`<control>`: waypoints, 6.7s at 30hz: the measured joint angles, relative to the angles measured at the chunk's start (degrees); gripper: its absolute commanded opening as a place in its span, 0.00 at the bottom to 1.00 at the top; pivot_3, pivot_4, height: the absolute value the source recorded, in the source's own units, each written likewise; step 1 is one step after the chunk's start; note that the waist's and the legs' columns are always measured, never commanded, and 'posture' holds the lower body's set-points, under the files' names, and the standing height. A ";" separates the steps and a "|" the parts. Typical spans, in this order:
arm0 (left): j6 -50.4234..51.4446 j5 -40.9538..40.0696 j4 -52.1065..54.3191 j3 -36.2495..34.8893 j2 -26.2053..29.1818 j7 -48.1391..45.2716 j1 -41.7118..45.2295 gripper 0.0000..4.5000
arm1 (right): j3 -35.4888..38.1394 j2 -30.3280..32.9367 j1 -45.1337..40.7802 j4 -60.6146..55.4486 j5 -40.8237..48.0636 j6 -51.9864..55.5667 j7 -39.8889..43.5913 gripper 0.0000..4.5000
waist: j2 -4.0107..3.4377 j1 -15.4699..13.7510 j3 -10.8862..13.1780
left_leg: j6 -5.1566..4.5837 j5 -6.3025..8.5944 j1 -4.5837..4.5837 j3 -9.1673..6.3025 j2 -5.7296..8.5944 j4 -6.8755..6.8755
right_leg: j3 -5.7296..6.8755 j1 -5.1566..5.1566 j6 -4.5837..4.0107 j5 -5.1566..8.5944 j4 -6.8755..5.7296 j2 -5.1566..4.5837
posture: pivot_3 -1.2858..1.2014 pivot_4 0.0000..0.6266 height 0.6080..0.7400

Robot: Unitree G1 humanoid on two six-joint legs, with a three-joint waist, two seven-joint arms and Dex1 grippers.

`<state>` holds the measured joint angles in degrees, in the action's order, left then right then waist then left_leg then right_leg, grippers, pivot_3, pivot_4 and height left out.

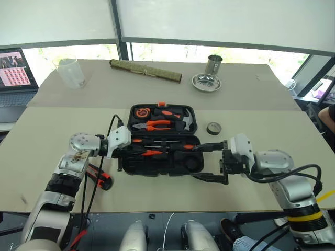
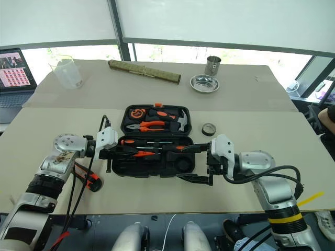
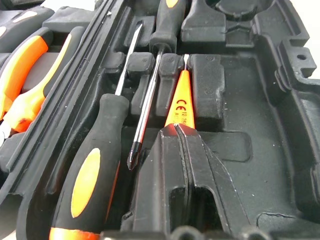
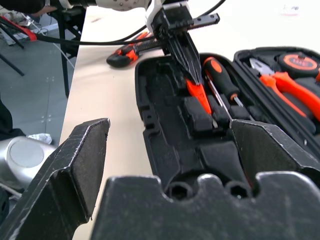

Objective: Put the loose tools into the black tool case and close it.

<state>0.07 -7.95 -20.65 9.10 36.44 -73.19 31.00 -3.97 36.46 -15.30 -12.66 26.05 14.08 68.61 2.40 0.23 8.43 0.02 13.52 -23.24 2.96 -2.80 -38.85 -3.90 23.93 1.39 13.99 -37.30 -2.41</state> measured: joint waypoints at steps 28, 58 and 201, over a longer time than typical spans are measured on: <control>9.41 -25.12 47.52 -53.85 -22.88 30.31 -77.61 1.00 | 6.20 -5.71 6.74 9.53 4.22 -22.32 10.01 1.00 | 0.20 0.46 0.06 | 0.07 0.01 0.19 0.24 -0.11 0.04 | -0.10 0.11 -0.11 0.65 -0.10 -0.17 | 0.52 0.24 1.00; 58.78 -27.41 71.60 -25.41 -34.15 102.37 -44.61 1.00 | 4.57 -3.66 0.78 6.01 8.60 -12.28 11.16 1.00 | -0.78 1.14 -0.53 | 0.05 0.51 1.22 0.21 0.24 0.56 | -0.80 -0.87 0.17 0.30 0.41 0.00 | 0.52 0.24 1.00; -3.64 -2.60 6.81 2.63 -4.72 0.73 -7.03 0.00 | 7.93 -1.20 10.34 -3.50 8.41 -7.71 -2.17 1.00 | -0.93 -0.43 -0.67 | -0.11 0.63 1.11 -0.15 0.16 -0.03 | -0.16 -1.33 0.23 0.63 0.27 -0.03 | 0.52 0.24 1.00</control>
<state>-3.57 -10.56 -13.84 11.73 31.72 -72.45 23.97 3.97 35.25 -4.96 -16.16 34.46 6.38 66.44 1.47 -0.20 7.76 -0.09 14.15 -22.13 2.81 -2.64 -38.87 -4.06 22.59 1.62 14.62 -37.04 -2.44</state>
